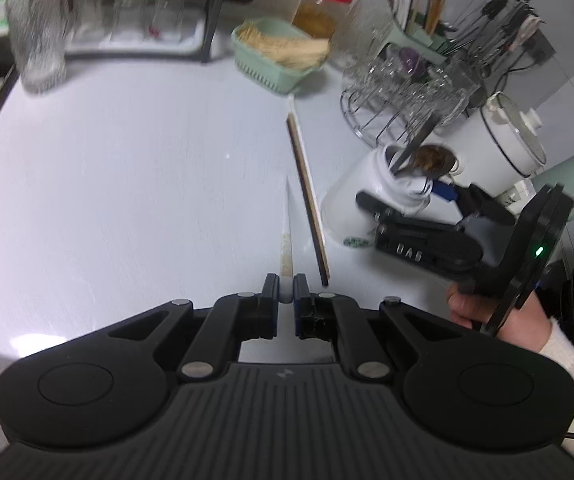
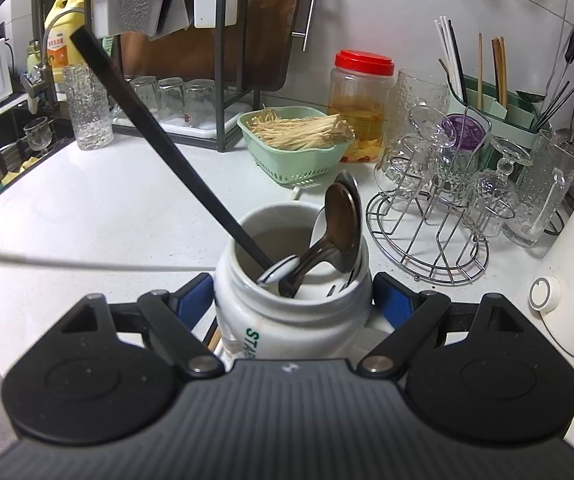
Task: Organize utensils
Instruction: 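Lift the white chopstick with the left tool toward the mug, then lower the white chopstick into the mug with the left tool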
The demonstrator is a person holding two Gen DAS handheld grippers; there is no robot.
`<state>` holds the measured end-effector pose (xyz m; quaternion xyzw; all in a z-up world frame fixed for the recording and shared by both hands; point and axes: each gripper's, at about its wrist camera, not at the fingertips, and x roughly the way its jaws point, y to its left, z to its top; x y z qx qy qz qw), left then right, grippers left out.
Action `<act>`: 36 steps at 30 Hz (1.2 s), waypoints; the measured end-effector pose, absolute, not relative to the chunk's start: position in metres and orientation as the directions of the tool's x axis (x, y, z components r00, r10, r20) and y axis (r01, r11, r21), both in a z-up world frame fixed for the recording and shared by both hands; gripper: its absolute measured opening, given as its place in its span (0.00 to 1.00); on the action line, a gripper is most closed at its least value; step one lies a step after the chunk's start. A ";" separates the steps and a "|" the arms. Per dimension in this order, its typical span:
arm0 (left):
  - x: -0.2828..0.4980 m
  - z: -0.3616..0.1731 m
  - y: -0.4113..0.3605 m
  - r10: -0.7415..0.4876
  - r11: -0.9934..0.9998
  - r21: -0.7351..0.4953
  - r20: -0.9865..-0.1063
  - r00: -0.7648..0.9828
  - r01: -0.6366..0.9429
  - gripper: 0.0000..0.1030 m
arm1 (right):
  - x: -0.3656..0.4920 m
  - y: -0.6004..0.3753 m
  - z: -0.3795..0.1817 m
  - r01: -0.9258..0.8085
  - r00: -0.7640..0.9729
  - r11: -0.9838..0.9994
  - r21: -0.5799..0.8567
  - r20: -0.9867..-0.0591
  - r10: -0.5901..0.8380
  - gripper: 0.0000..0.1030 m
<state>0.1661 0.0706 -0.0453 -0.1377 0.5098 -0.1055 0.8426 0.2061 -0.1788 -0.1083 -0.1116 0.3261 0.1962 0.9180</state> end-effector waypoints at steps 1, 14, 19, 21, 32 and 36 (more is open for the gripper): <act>0.168 -0.041 0.072 -0.321 0.940 -0.336 -0.827 0.461 0.052 0.08 | 0.205 -0.179 -0.108 -0.429 0.713 0.900 -0.076 -0.640 0.286 0.86; 0.199 -0.003 0.088 -0.368 0.929 -0.286 -0.787 0.496 0.234 0.08 | 0.201 -0.171 -0.110 -0.371 0.738 0.925 -0.088 -0.632 0.236 0.86; 0.212 0.006 0.086 -0.365 0.929 -0.259 -0.768 0.526 0.266 0.08 | 0.200 -0.170 -0.111 -0.360 0.741 0.928 -0.092 -0.632 0.225 0.86; 0.217 0.008 0.083 -0.365 0.929 -0.257 -0.759 0.540 0.266 0.08 | 0.200 -0.170 -0.111 -0.360 0.743 0.928 -0.093 -0.630 0.225 0.87; 0.249 0.045 0.058 -0.393 0.918 -0.279 -0.740 0.546 0.283 0.08 | 0.201 -0.170 -0.111 -0.373 0.739 0.922 -0.099 -0.632 0.231 0.87; 0.258 0.078 0.046 -0.401 0.909 -0.248 -0.742 0.537 0.336 0.08 | 0.202 -0.169 -0.111 -0.373 0.735 0.922 -0.105 -0.640 0.225 0.87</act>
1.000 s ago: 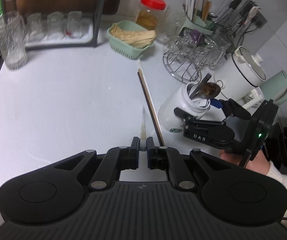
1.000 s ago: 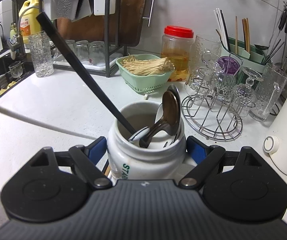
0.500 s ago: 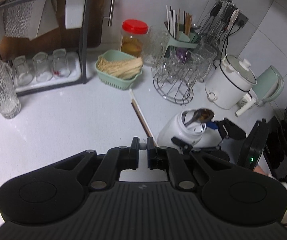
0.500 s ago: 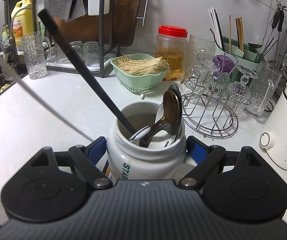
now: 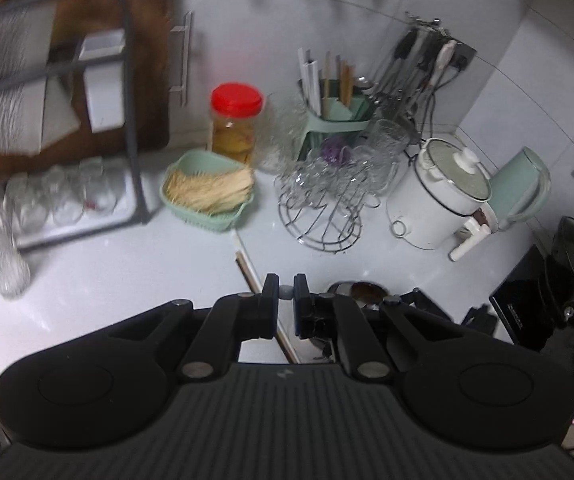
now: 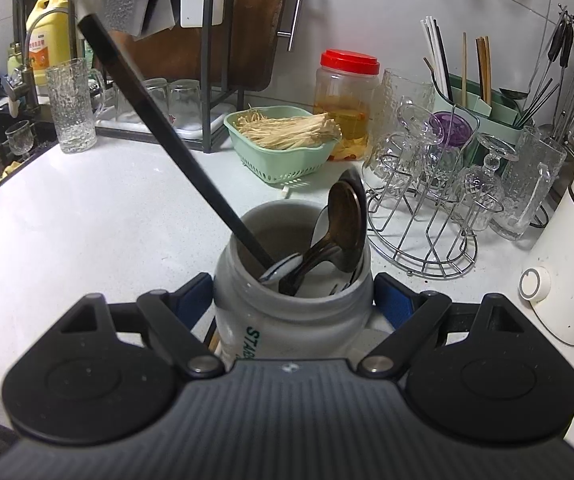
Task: Organize utensils
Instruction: 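Lower the white chopstick into the mug with the left tool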
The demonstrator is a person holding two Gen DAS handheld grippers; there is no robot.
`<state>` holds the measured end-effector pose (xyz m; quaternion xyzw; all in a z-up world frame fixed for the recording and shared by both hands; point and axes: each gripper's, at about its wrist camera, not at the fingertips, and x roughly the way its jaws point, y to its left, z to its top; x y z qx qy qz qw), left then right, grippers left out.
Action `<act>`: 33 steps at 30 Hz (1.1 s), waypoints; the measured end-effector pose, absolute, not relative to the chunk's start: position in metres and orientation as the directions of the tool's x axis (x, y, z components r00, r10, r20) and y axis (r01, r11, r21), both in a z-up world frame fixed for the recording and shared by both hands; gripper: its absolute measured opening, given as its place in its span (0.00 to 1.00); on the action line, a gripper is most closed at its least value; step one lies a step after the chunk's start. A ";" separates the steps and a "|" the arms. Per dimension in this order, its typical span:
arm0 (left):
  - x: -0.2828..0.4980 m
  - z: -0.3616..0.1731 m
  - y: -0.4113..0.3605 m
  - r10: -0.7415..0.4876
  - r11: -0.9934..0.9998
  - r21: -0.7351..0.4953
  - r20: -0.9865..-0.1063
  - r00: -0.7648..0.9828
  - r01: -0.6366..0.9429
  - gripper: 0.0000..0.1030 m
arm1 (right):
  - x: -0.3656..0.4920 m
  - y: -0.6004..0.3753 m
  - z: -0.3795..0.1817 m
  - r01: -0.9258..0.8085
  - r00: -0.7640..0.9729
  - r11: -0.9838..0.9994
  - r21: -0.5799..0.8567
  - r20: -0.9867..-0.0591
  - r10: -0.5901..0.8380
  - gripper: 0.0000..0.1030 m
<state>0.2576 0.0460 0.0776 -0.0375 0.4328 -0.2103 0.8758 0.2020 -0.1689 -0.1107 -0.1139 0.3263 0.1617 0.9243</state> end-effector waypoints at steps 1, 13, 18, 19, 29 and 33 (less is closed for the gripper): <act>0.260 0.087 0.044 -0.411 0.903 -0.254 -0.743 0.528 0.346 0.08 | 0.202 -0.168 -0.111 -0.374 0.733 0.921 -0.108 -0.642 0.223 0.87; 0.272 0.155 0.013 -0.411 0.878 -0.198 -0.781 0.471 0.437 0.08 | 0.211 -0.171 -0.108 -0.413 0.691 0.906 -0.095 -0.680 0.244 0.87; 0.276 0.161 -0.002 -0.416 0.862 -0.204 -0.808 0.417 0.465 0.08 | 0.215 -0.170 -0.107 -0.412 0.679 0.907 -0.091 -0.694 0.239 0.87; 0.277 0.157 -0.006 -0.411 0.860 -0.202 -0.818 0.402 0.469 0.08 | 0.215 -0.170 -0.107 -0.413 0.676 0.906 -0.090 -0.697 0.239 0.87; 0.295 0.120 -0.030 -0.403 0.844 -0.216 -0.859 0.316 0.490 0.08 | 0.217 -0.170 -0.106 -0.426 0.661 0.901 -0.087 -0.709 0.244 0.87; 0.303 0.106 -0.042 -0.397 0.836 -0.203 -0.866 0.305 0.510 0.08 | 0.217 -0.170 -0.107 -0.421 0.664 0.903 -0.086 -0.707 0.243 0.87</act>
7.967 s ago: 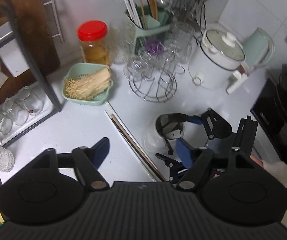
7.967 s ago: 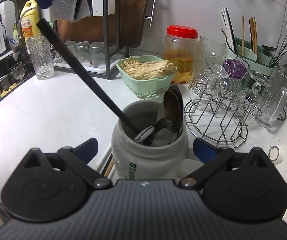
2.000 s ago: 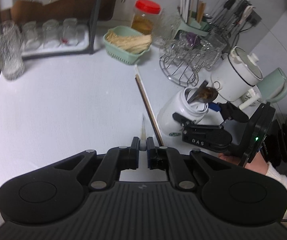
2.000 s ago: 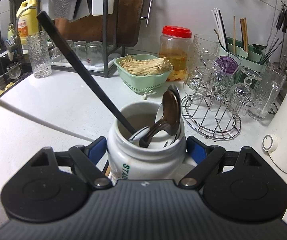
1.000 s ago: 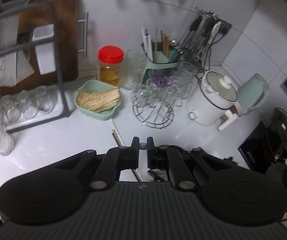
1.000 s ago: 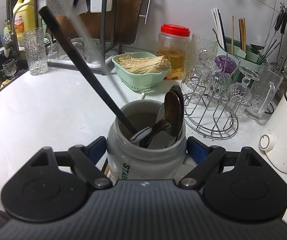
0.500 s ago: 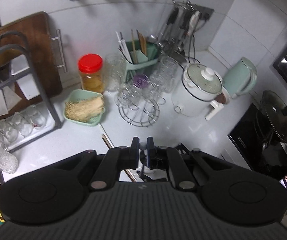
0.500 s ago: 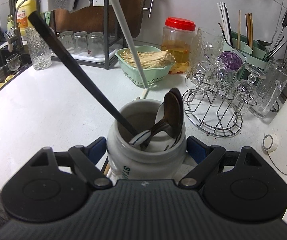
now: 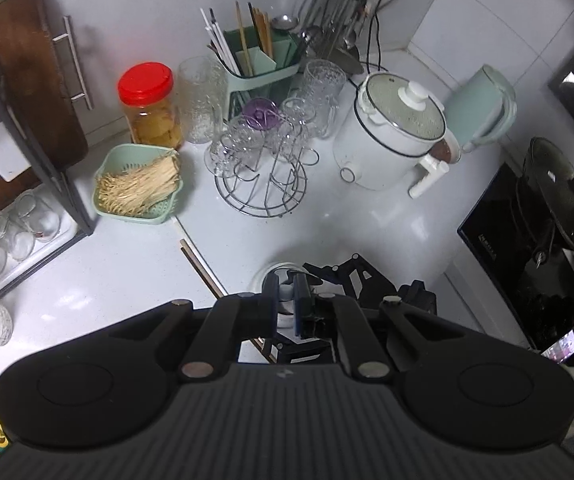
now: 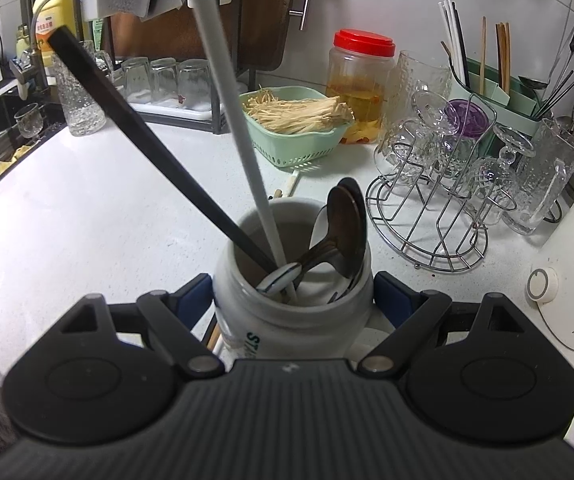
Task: Organize utensils
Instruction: 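Lower the white chopstick into the mug with the left tool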
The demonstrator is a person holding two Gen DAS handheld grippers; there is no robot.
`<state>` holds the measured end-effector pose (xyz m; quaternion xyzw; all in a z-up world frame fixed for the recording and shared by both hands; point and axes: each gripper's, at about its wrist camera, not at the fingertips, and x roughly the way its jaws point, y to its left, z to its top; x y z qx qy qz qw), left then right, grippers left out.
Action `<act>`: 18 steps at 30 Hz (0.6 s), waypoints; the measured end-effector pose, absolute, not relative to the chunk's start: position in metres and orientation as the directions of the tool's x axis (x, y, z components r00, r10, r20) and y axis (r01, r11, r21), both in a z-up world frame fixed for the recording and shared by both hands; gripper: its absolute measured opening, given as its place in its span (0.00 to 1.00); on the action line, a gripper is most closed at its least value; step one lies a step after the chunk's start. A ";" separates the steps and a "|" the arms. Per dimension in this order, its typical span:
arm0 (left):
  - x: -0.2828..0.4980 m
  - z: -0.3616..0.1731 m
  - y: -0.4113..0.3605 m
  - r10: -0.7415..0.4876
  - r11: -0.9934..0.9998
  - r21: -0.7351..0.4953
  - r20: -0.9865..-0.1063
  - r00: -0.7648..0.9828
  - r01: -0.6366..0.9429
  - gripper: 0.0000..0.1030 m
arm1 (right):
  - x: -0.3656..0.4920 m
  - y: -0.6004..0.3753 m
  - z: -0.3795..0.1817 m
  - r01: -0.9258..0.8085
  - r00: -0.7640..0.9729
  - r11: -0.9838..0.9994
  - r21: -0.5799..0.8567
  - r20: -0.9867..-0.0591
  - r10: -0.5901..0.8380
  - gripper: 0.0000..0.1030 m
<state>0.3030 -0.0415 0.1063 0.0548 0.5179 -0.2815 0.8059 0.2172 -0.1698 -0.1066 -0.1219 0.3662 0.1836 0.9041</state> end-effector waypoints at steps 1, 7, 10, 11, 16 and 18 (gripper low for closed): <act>0.305 0.105 -0.045 -0.395 0.833 -0.191 -0.863 0.316 0.519 0.08 | 0.217 -0.170 -0.107 -0.421 0.665 0.903 -0.087 -0.706 0.243 0.87; 0.317 0.104 -0.061 -0.389 0.817 -0.165 -0.865 0.317 0.552 0.08 | 0.218 -0.170 -0.106 -0.422 0.663 0.902 -0.087 -0.708 0.242 0.87; 0.323 0.105 -0.064 -0.368 0.821 -0.144 -0.873 0.319 0.553 0.08 | 0.217 -0.170 -0.106 -0.424 0.665 0.901 -0.089 -0.706 0.243 0.87; 0.325 0.106 -0.065 -0.368 0.821 -0.147 -0.875 0.315 0.551 0.08 | 0.217 -0.170 -0.106 -0.425 0.665 0.901 -0.089 -0.706 0.244 0.87; 0.326 0.110 -0.072 -0.356 0.813 -0.123 -0.878 0.319 0.568 0.08 | 0.216 -0.170 -0.107 -0.423 0.669 0.902 -0.089 -0.702 0.245 0.87; 0.324 0.113 -0.076 -0.352 0.808 -0.114 -0.880 0.319 0.578 0.08 | 0.216 -0.170 -0.107 -0.422 0.670 0.902 -0.090 -0.701 0.244 0.87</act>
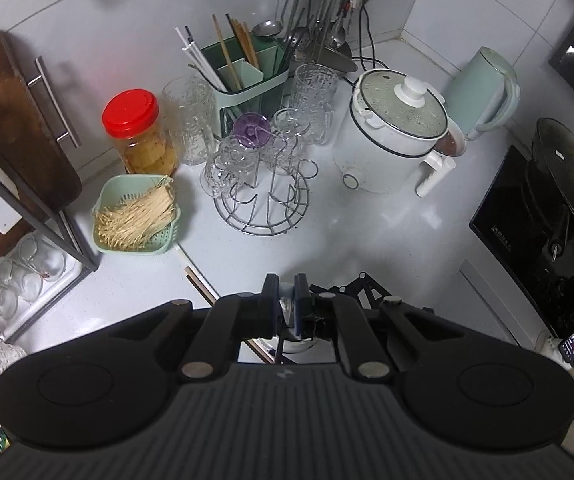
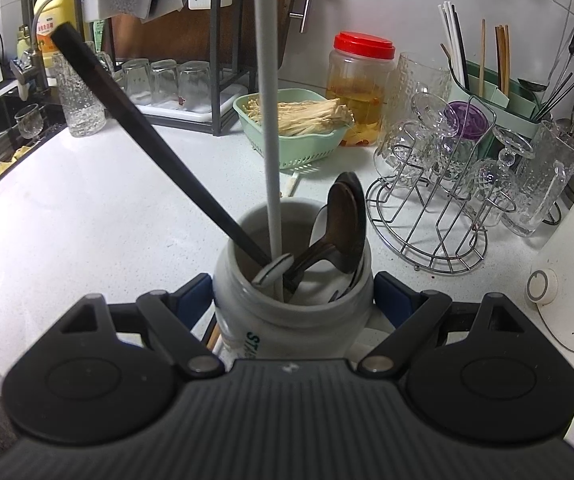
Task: Organize utensils
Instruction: 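Lower the white chopstick into the mug with the left tool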
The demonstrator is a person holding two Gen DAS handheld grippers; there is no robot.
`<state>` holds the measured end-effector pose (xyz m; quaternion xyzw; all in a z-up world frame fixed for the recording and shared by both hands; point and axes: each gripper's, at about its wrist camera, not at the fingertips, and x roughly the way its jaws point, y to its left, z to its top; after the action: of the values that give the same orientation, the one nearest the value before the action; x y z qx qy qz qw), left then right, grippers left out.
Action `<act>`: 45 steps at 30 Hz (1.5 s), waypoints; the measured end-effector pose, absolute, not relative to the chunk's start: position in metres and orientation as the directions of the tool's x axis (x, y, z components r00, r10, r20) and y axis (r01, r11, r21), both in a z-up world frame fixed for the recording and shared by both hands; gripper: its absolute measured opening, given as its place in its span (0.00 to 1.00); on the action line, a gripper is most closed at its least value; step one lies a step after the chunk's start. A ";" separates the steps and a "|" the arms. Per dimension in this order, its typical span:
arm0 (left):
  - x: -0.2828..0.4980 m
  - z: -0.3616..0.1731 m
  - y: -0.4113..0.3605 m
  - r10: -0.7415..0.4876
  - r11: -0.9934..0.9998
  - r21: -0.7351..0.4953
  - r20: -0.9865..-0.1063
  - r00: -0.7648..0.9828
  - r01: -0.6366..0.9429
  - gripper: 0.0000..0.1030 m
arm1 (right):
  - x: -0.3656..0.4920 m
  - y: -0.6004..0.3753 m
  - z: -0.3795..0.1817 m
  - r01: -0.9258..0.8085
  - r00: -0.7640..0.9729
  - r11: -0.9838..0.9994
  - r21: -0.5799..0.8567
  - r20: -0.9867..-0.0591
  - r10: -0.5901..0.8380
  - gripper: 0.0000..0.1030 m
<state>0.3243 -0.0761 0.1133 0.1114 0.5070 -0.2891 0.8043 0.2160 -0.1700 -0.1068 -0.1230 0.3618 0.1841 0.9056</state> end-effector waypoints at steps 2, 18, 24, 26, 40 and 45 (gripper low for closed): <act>0.323 0.117 -0.079 -0.346 0.801 -0.100 -0.882 0.320 0.590 0.08 | 0.216 -0.170 -0.107 -0.422 0.672 0.902 -0.090 -0.699 0.244 0.87; 0.316 0.142 -0.077 -0.343 0.806 -0.063 -0.861 0.377 0.589 0.09 | 0.214 -0.171 -0.107 -0.428 0.679 0.899 -0.096 -0.691 0.250 0.87; 0.316 0.146 -0.072 -0.345 0.818 -0.069 -0.853 0.392 0.571 0.09 | 0.214 -0.171 -0.107 -0.431 0.679 0.897 -0.095 -0.689 0.253 0.87; 0.315 0.148 -0.072 -0.349 0.816 -0.065 -0.847 0.401 0.574 0.09 | 0.214 -0.171 -0.107 -0.431 0.680 0.897 -0.095 -0.688 0.254 0.87; 0.319 0.128 -0.077 -0.331 0.812 -0.055 -0.863 0.381 0.580 0.08 | 0.213 -0.170 -0.109 -0.426 0.686 0.899 -0.101 -0.684 0.248 0.87; 0.323 0.106 -0.079 -0.328 0.813 -0.083 -0.883 0.335 0.577 0.08 | 0.214 -0.170 -0.109 -0.424 0.687 0.900 -0.101 -0.684 0.247 0.87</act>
<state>0.3229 -0.0789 0.1061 0.1234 0.5039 -0.2802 0.8077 0.2138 -0.1702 -0.1085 -0.1265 0.3503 0.1844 0.9096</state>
